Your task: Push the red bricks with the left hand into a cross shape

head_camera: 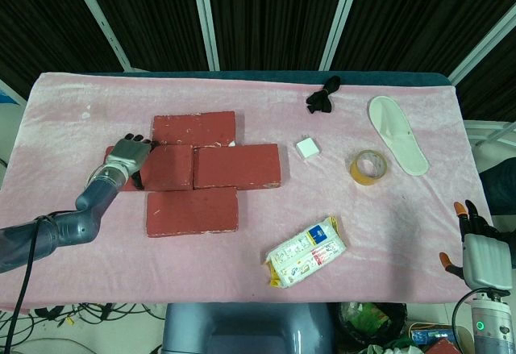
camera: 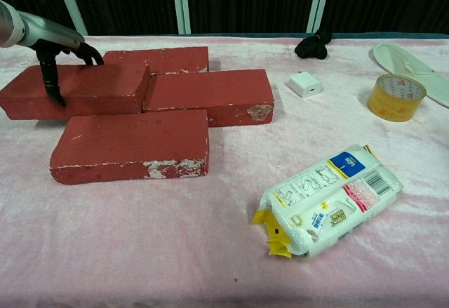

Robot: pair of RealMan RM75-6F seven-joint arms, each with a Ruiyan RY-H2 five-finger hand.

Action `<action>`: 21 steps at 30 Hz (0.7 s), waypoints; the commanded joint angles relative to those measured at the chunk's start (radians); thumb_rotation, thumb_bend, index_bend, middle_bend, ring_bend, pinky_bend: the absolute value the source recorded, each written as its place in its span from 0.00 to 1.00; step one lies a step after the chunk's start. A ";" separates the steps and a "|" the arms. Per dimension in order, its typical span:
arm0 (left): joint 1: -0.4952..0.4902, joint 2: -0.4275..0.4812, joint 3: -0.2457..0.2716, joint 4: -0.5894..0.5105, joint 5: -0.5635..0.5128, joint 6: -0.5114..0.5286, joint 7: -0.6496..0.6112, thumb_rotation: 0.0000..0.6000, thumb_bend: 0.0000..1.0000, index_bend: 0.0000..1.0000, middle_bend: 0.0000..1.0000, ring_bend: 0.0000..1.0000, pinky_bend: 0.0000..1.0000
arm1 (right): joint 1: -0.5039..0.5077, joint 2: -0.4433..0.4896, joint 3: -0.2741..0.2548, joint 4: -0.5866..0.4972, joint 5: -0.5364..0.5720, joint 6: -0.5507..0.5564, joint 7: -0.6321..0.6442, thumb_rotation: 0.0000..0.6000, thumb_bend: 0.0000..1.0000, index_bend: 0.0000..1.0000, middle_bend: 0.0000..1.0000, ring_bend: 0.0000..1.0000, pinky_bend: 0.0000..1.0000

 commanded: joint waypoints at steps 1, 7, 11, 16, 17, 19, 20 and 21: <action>-0.006 -0.009 0.007 -0.001 -0.018 0.021 0.008 1.00 0.10 0.19 0.21 0.00 0.00 | 0.000 0.000 0.000 0.000 0.000 0.000 0.000 1.00 0.15 0.08 0.01 0.15 0.24; -0.019 -0.017 0.016 -0.005 -0.053 0.025 0.023 1.00 0.10 0.18 0.21 0.00 0.00 | 0.000 0.000 -0.001 -0.001 0.001 0.000 -0.001 1.00 0.15 0.08 0.01 0.15 0.24; -0.024 -0.017 0.019 -0.007 -0.064 0.028 0.027 1.00 0.09 0.17 0.20 0.00 0.00 | 0.000 0.000 -0.001 -0.001 0.002 0.000 -0.001 1.00 0.15 0.08 0.01 0.15 0.24; -0.026 -0.016 0.018 -0.012 -0.069 0.028 0.027 1.00 0.07 0.15 0.20 0.00 0.00 | 0.001 0.000 -0.001 -0.001 0.003 -0.001 -0.002 1.00 0.15 0.08 0.01 0.15 0.24; -0.026 -0.016 0.018 -0.012 -0.069 0.028 0.028 1.00 0.06 0.15 0.20 0.00 0.00 | 0.001 0.000 -0.001 -0.001 0.003 -0.001 -0.003 1.00 0.15 0.08 0.01 0.15 0.24; -0.027 -0.019 0.016 -0.011 -0.070 0.030 0.028 1.00 0.06 0.15 0.19 0.00 0.00 | 0.000 0.000 -0.001 -0.001 0.004 -0.001 -0.002 1.00 0.15 0.08 0.01 0.15 0.24; -0.028 -0.020 0.015 -0.011 -0.069 0.032 0.028 1.00 0.06 0.14 0.19 0.00 0.00 | 0.000 0.000 -0.001 -0.001 0.004 0.000 -0.003 1.00 0.15 0.08 0.01 0.15 0.24; -0.028 -0.021 0.014 -0.012 -0.069 0.034 0.028 1.00 0.06 0.14 0.19 0.00 0.00 | 0.000 0.000 -0.001 -0.001 0.004 0.000 -0.003 1.00 0.15 0.08 0.01 0.15 0.24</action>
